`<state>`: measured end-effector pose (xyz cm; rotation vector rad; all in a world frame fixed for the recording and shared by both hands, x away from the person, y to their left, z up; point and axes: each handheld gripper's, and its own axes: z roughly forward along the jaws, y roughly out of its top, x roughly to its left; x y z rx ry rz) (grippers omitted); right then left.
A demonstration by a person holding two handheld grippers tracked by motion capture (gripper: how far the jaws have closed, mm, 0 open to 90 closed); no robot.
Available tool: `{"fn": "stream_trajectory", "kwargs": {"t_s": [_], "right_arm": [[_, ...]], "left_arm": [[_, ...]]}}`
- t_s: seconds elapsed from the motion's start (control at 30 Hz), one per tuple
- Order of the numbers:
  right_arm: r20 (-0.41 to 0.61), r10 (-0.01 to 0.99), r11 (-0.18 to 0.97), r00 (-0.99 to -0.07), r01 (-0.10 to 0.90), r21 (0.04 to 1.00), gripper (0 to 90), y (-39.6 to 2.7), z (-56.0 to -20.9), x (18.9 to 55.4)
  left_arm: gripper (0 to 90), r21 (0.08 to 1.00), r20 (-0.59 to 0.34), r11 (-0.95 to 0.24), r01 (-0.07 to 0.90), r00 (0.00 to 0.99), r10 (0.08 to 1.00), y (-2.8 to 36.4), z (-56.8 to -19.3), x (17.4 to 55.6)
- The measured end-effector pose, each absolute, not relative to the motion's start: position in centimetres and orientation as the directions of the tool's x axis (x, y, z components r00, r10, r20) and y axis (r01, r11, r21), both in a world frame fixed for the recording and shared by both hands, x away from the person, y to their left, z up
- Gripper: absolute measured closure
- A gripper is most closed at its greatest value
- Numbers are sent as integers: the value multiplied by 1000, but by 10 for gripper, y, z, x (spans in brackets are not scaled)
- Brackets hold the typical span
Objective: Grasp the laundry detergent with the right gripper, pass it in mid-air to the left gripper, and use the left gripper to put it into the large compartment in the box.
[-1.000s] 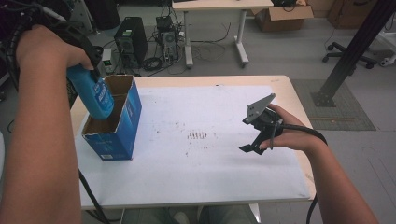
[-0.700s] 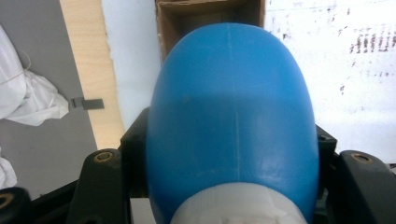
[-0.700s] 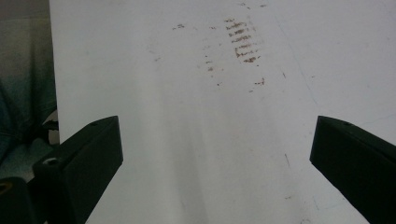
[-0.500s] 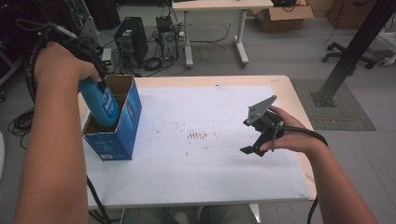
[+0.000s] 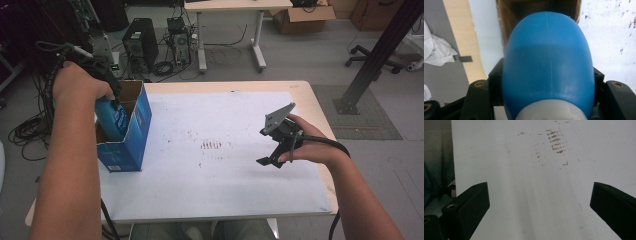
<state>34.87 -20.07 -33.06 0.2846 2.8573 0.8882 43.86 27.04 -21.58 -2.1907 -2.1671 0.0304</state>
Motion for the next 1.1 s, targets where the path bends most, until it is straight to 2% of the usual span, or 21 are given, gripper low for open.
{"fn": "stream_trajectory", "kwargs": {"t_s": [0.63, 1.1], "right_arm": [[-56, 221, 811, -974, 151, 566, 26, -198, -337, 352], [-53, 223, 812, -973, 156, 562, 26, -197, -340, 352]], "left_arm": [[390, -84, 35, -2, 996, 5, 999, 276, -271, 443], [389, -116, 32, -13, 993, 17, 999, 275, -297, 446]]}}
